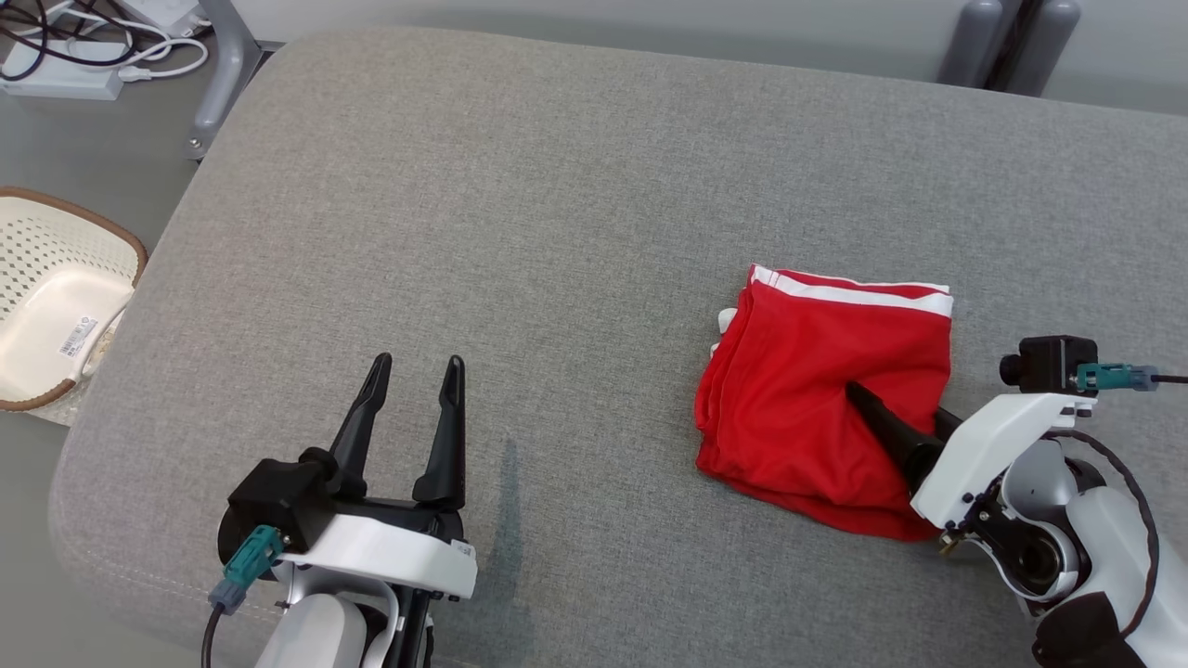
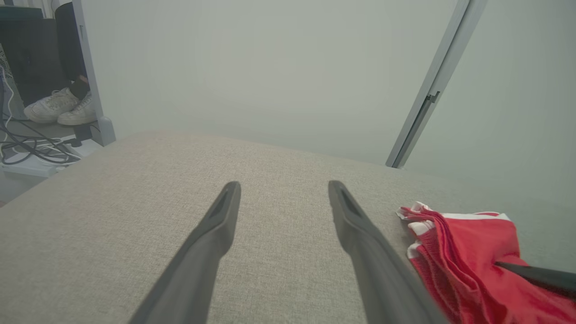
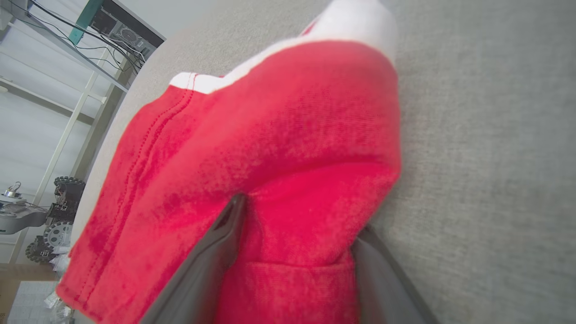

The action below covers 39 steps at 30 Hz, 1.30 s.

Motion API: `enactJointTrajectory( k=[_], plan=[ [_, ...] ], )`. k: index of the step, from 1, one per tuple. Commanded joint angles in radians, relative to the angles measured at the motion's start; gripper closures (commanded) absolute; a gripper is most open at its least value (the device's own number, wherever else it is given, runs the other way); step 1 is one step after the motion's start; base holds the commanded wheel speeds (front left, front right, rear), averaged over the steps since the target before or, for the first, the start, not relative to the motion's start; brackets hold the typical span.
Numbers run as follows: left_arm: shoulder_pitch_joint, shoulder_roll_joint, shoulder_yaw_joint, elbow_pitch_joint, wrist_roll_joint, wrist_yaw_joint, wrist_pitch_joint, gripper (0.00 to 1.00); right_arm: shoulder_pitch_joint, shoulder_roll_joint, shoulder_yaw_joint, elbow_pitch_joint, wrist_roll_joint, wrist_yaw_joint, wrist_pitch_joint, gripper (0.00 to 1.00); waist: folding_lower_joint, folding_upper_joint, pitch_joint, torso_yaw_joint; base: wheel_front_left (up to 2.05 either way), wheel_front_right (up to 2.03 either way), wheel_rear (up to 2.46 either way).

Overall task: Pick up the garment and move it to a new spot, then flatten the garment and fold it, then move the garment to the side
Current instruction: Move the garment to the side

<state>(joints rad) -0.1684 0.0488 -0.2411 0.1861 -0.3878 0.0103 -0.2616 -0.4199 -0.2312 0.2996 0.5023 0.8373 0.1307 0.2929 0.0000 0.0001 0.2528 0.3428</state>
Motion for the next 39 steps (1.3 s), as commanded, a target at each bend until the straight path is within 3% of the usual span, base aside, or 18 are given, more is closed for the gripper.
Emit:
enactJointTrajectory(
  k=[1, 9, 14, 26, 33, 39],
  plan=[
    [-0.014, 0.005, -0.004, 0.001, 0.01, 0.006, -0.003, 0.0, 0.013, 0.0, 0.029, 0.023, 0.004, 0.0, -0.001, 1.0, 0.0, -0.0001, 0.0, 0.002, 0.0, 0.0, 0.0],
    [0.002, 0.004, -0.017, -0.004, 0.027, 0.008, -0.003, 0.0, -0.024, -0.029, 0.064, 0.029, -0.003, 0.0, -0.081, 1.0, 0.0, -0.0001, -0.014, -0.04, 0.0, 0.0, 0.0],
    [-0.016, 0.004, -0.017, -0.013, 0.042, -0.002, -0.003, 0.0, -0.081, -0.126, 0.174, 0.005, -0.124, 0.0, -0.108, 1.0, 0.0, -0.0001, -0.006, -0.113, 0.0, 0.0, 0.0],
    [-0.131, 0.005, -0.113, -0.003, 0.073, -0.038, -0.003, 0.0, -0.223, -0.477, 0.306, -0.207, -0.256, 0.0, -0.064, 1.0, 0.0, -0.0001, 0.115, -0.299, 0.0, 0.0, 0.0],
    [-0.234, 0.005, -0.179, 0.009, 0.088, -0.052, -0.003, 0.0, -0.281, -0.705, 0.278, -0.349, -0.257, 0.0, -0.048, 1.0, 0.0, -0.0001, 0.214, -0.374, 0.0, 0.0, 0.0],
    [-0.289, 0.005, -0.22, 0.014, 0.067, -0.048, -0.003, 0.0, -0.249, -0.881, 0.226, -0.408, -0.231, 0.0, -0.024, 1.0, 0.0, -0.0001, 0.263, -0.39, 0.0, 0.0, 0.0]
  ],
)
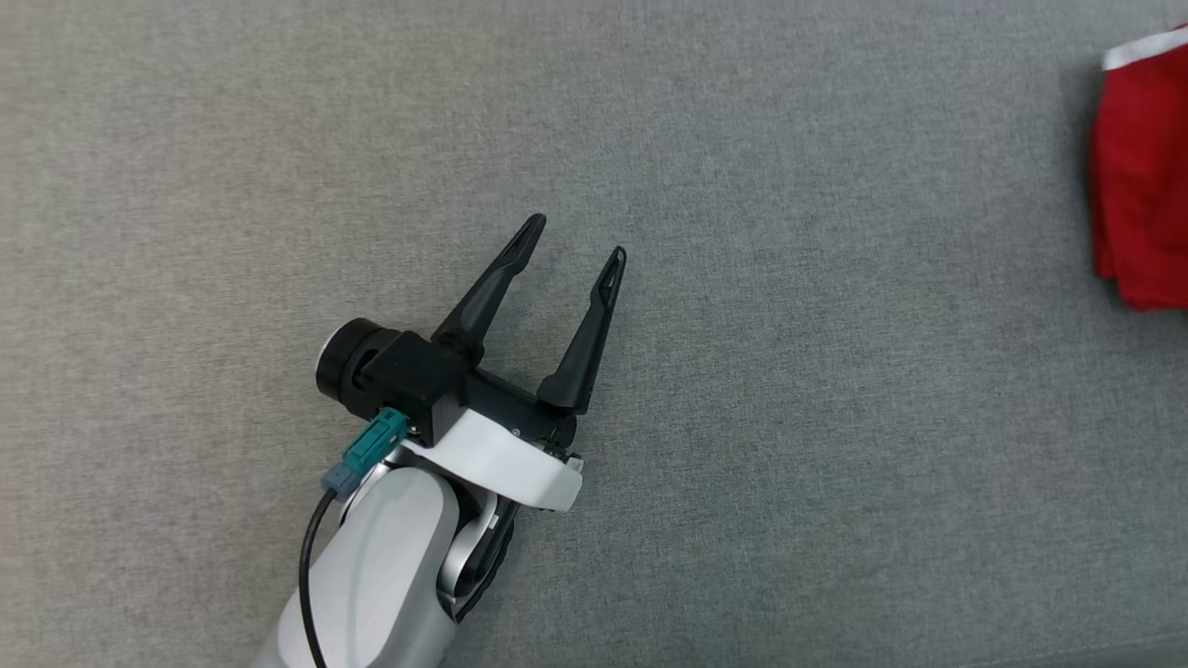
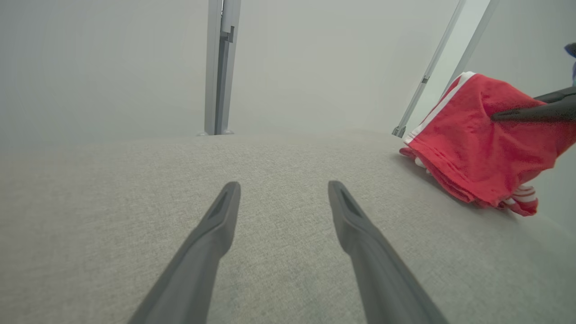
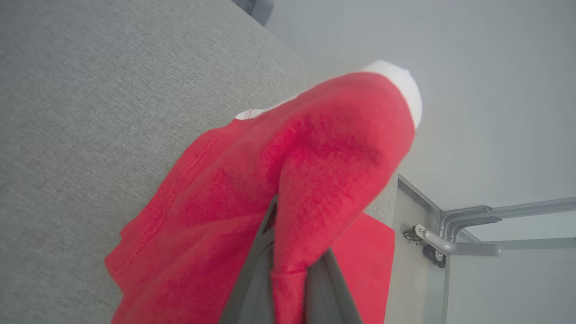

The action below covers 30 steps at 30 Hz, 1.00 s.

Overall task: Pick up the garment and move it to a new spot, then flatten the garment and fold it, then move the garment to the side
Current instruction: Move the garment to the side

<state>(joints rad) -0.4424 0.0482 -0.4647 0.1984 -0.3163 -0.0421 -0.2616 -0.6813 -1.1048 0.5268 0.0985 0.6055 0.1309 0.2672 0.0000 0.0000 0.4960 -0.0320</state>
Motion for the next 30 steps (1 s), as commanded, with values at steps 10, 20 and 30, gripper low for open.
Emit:
enactJointTrajectory(
  k=[10, 20, 30],
  plan=[
    [-0.05, 0.005, -0.007, 0.031, -0.02, 0.004, -0.003, 0.0, 0.069, -0.178, -0.005, 0.113, 0.011, -0.001, -0.02, 1.0, 0.0, 0.0, 0.074, 0.038, 0.0, 0.0, 0.0],
    [-0.054, 0.007, -0.006, 0.028, -0.04, 0.01, -0.001, 0.0, 0.121, -0.261, 0.013, 0.287, 0.0, -0.001, -0.063, 1.0, 0.0, 0.0, 0.13, 0.135, 0.0, 0.0, 0.0],
    [-0.047, 0.01, -0.024, 0.029, -0.055, 0.021, 0.0, 0.0, 0.104, -0.257, 0.049, 0.342, -0.147, -0.001, -0.141, 1.0, 0.0, 0.0, 0.145, 0.166, 0.0, 0.0, 0.0]
  ],
)
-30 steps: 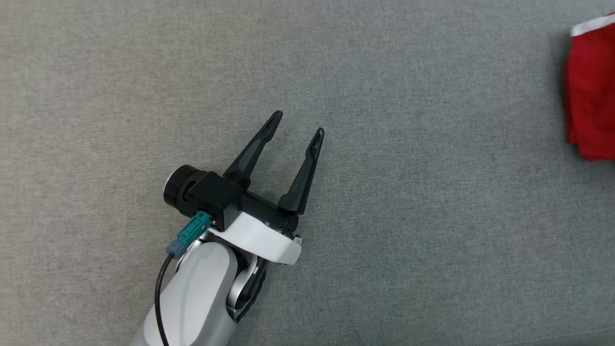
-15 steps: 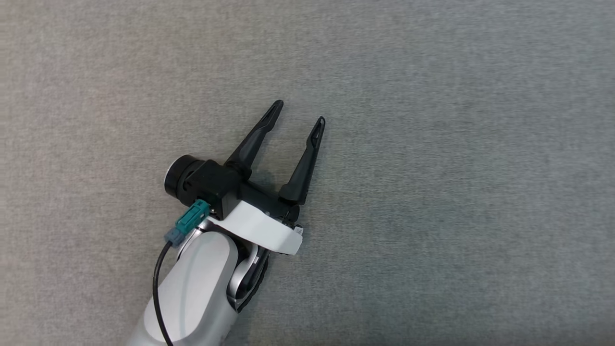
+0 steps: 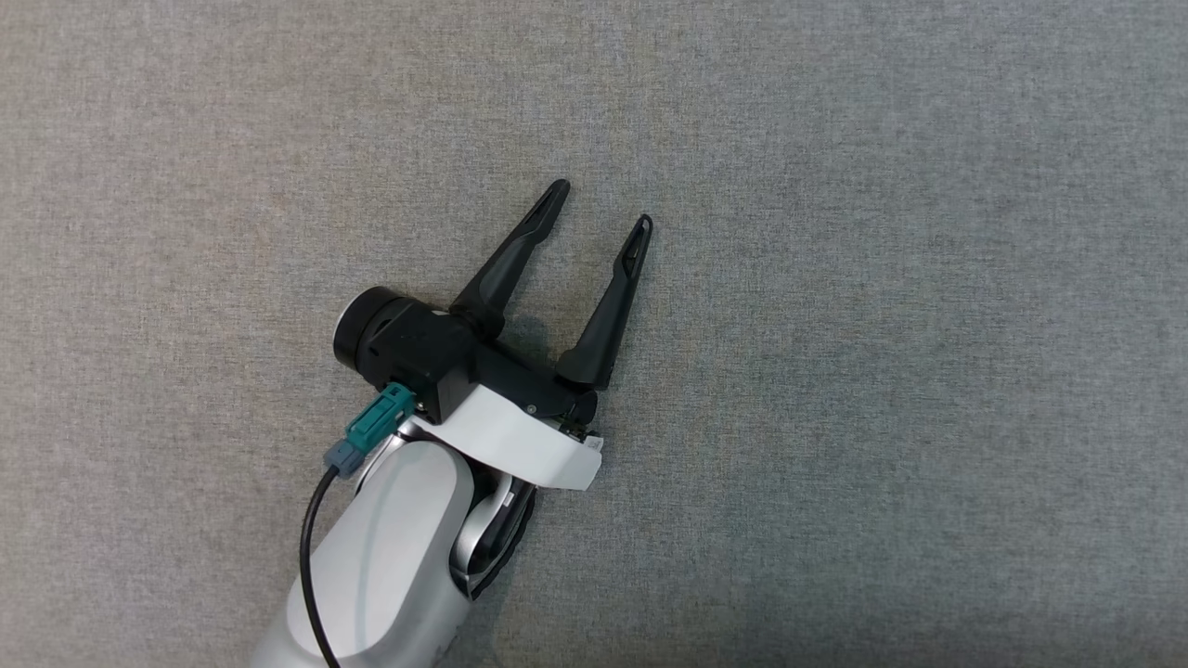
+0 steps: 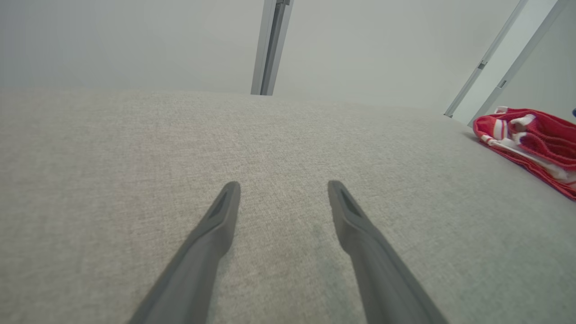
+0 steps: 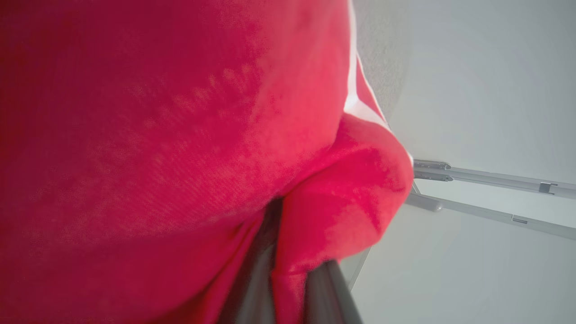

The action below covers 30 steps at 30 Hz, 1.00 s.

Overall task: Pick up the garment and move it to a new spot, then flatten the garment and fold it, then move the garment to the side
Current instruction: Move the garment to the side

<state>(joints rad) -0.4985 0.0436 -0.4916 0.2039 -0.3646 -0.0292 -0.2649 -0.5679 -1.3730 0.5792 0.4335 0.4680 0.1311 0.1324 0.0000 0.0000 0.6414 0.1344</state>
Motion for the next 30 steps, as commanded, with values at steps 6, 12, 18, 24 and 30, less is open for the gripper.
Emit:
enactJointTrajectory(
  k=[6, 12, 18, 24, 30],
  plan=[
    [0.015, 0.013, 0.002, 0.029, 0.001, 0.012, 0.003, 0.0, -0.042, 0.064, -0.008, 0.048, -0.057, -0.001, -0.034, 0.0, 0.0, 0.0, -0.021, -0.01, 0.0, 0.0, 0.0],
    [0.031, 0.01, 0.006, 0.033, 0.002, 0.012, 0.002, 0.0, -0.067, 0.108, -0.019, 0.095, -0.096, -0.001, -0.049, 0.0, 0.0, 0.0, -0.079, -0.023, 0.0, 0.0, 0.0],
    [0.077, 0.01, 0.026, 0.037, 0.008, 0.014, 0.002, 0.0, -0.119, 0.166, -0.054, 0.142, -0.163, -0.001, -0.052, 0.0, 0.0, 0.0, -0.17, -0.039, 0.0, 0.0, 0.0],
    [0.113, 0.01, 0.059, 0.032, 0.015, 0.016, 0.002, 0.0, -0.176, 0.246, -0.115, 0.173, -0.23, -0.001, -0.078, 0.0, 0.0, 0.0, -0.241, -0.049, 0.0, 0.0, 0.0],
    [0.174, 0.01, 0.141, 0.017, 0.025, 0.017, 0.002, 0.0, -0.221, 0.46, -0.231, 0.172, -0.231, -0.001, -0.202, 0.0, 0.0, 0.0, -0.34, -0.066, 0.0, 0.0, 0.0]
  ],
)
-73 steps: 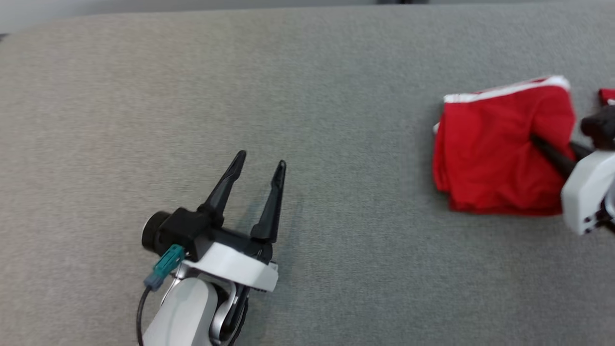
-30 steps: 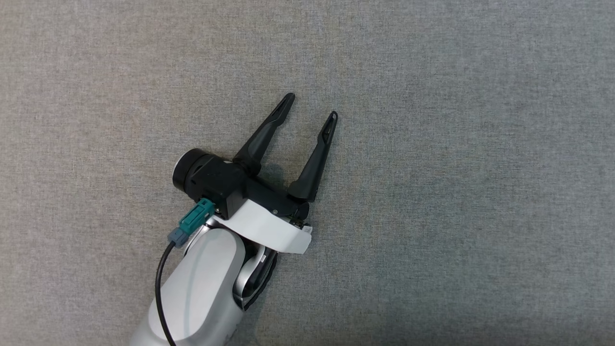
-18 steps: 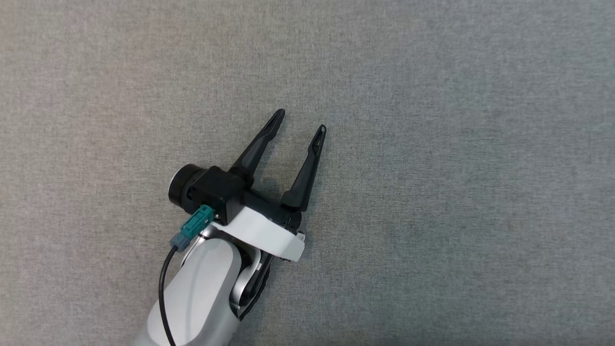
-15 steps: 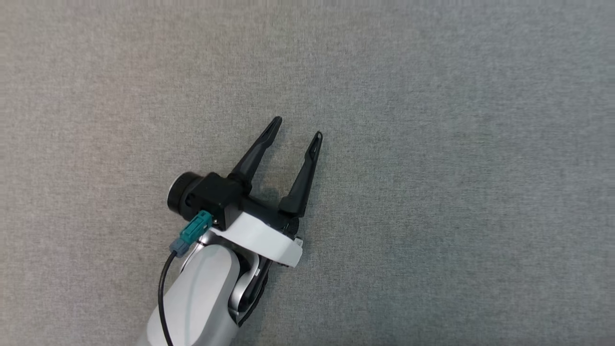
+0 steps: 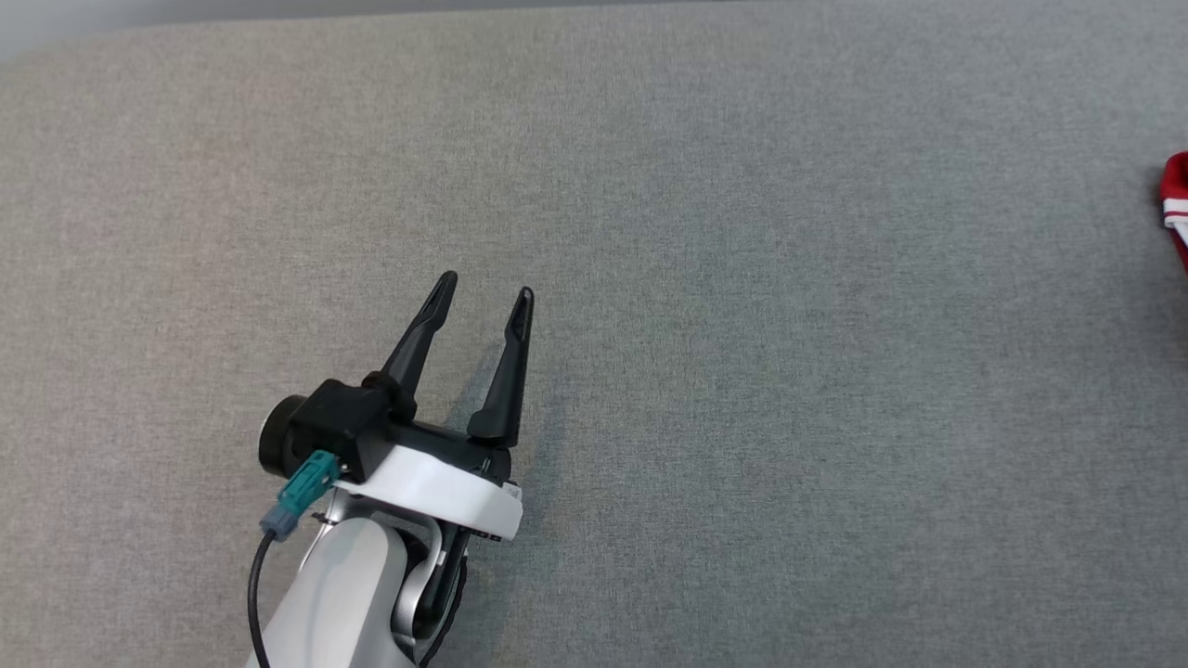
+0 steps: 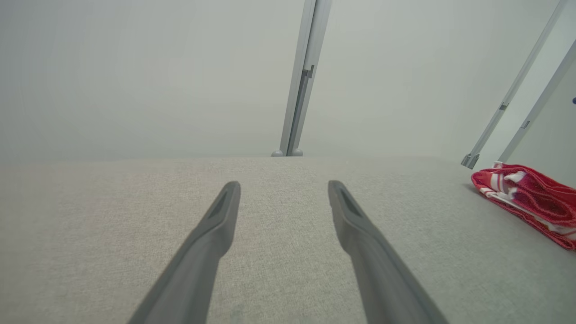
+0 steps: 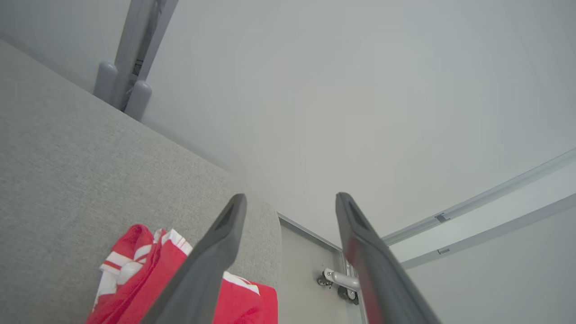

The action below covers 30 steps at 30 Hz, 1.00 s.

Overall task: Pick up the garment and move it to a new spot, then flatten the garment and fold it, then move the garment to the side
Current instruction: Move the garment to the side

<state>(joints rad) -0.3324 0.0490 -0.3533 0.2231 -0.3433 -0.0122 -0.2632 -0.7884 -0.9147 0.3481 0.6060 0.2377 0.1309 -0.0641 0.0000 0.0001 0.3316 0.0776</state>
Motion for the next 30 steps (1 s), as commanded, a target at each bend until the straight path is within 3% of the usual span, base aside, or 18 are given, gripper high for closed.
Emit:
enactJointTrajectory(
  k=[1, 7, 15, 30],
  plan=[
    [0.019, 0.005, 0.017, -0.006, 0.006, 0.0, 0.0, 0.0, -0.001, 0.029, -0.013, -0.005, -0.004, -0.001, -0.026, 0.0, 0.0, -0.0001, -0.045, -0.01, 0.0, 0.0, 0.0],
    [0.1, 0.005, 0.112, -0.053, 0.008, 0.005, 0.0, 0.0, 0.053, 0.205, -0.062, -0.048, 0.036, -0.001, -0.126, 0.0, 0.0, -0.0001, -0.135, -0.022, 0.0, 0.0, 0.0],
    [0.198, 0.004, 0.192, -0.092, 0.022, -0.009, 0.0, 0.0, 0.188, 0.401, -0.131, -0.196, 0.059, -0.001, -0.176, 0.0, 0.0, -0.0001, -0.203, -0.035, 0.0, 0.0, 0.0],
    [0.256, 0.005, 0.222, -0.099, 0.016, -0.003, 0.0, 0.0, 0.499, 0.767, -0.24, -0.375, -0.127, -0.001, -0.194, 0.0, 0.0, -0.0001, -0.216, -0.035, 0.0, 0.0, 0.0]
  ],
)
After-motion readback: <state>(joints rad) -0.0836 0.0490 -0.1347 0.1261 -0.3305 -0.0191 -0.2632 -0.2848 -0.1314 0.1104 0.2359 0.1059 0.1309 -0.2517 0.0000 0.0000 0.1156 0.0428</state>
